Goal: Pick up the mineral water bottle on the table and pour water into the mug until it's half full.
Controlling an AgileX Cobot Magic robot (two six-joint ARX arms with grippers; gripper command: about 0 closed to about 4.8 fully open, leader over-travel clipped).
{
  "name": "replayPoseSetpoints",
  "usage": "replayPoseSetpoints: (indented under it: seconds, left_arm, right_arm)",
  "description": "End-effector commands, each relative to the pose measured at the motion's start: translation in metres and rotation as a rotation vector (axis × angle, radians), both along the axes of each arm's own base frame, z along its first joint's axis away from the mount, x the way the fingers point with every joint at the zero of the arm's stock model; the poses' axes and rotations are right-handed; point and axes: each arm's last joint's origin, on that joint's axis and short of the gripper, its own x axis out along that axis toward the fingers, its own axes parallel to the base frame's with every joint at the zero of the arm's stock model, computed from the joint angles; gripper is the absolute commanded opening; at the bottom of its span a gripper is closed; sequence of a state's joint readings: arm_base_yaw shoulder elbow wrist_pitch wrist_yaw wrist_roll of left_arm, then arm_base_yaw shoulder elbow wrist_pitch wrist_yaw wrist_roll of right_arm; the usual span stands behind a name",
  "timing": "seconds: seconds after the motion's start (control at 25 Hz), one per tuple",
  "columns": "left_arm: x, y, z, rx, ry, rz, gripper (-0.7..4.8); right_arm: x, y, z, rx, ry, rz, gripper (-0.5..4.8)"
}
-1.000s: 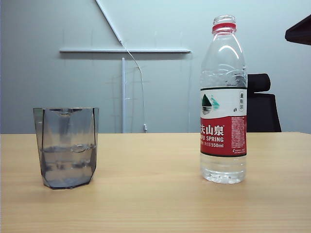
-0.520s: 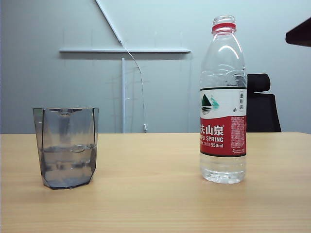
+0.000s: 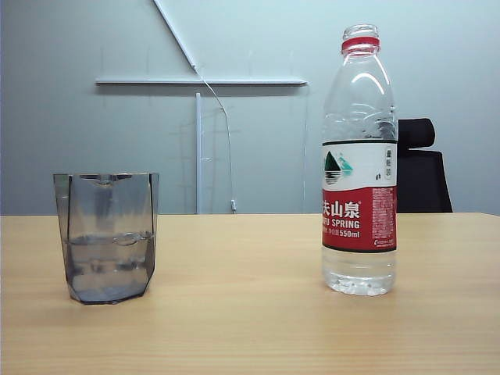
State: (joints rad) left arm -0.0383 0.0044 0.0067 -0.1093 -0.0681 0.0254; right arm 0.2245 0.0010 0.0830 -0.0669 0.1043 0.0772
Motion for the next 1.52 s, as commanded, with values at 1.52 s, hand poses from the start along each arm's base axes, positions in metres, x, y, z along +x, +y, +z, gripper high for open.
replayPoseSetpoints:
  seconds: [1.52]
  left_arm:
    - [0.000, 0.000, 0.002, -0.004, -0.010, 0.001, -0.02]
  right_arm:
    - [0.007, -0.017, -0.017, -0.059, -0.030, -0.128, 0.00]
